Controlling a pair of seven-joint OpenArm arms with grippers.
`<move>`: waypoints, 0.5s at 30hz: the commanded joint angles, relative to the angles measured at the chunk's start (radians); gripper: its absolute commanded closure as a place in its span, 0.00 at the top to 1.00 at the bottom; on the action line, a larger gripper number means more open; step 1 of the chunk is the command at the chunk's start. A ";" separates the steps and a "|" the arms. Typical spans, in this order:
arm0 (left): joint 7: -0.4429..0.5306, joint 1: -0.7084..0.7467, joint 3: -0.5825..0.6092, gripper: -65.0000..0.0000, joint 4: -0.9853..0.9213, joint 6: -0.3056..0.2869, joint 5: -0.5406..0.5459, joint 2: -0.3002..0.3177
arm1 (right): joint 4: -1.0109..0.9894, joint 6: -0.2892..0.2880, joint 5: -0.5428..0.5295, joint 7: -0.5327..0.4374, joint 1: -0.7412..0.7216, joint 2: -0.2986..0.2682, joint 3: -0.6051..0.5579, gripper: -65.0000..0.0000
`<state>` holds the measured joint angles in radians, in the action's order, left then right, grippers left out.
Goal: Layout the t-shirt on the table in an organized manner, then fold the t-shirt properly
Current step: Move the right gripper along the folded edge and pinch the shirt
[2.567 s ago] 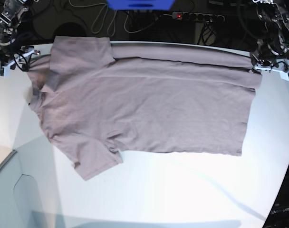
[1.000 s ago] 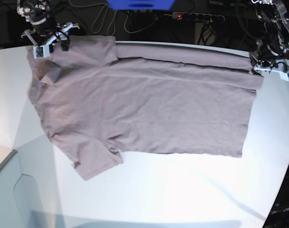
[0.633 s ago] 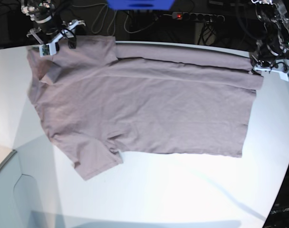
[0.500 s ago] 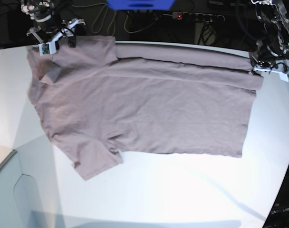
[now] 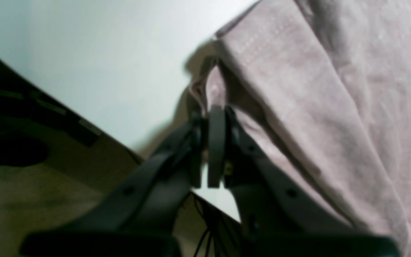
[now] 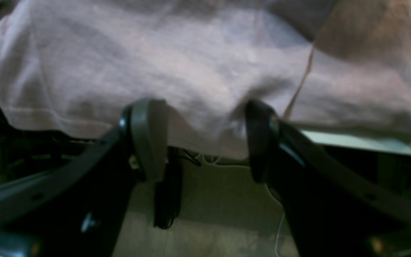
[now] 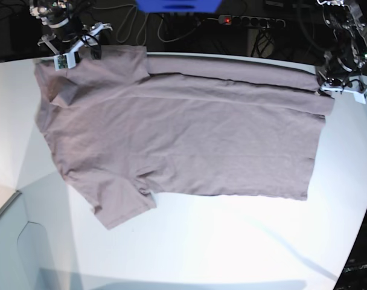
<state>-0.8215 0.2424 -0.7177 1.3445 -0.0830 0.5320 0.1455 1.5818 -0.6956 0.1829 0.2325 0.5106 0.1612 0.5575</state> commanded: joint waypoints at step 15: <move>-0.031 0.002 0.002 0.00 0.003 0.007 -0.010 -0.001 | 0.012 -0.003 -0.013 -0.018 -0.013 -0.004 0.091 0.53</move>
<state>-0.8215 0.2424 -0.7177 1.3449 -0.0830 0.5320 0.1436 1.5791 -0.6956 0.1829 0.2359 0.4938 0.1612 0.6468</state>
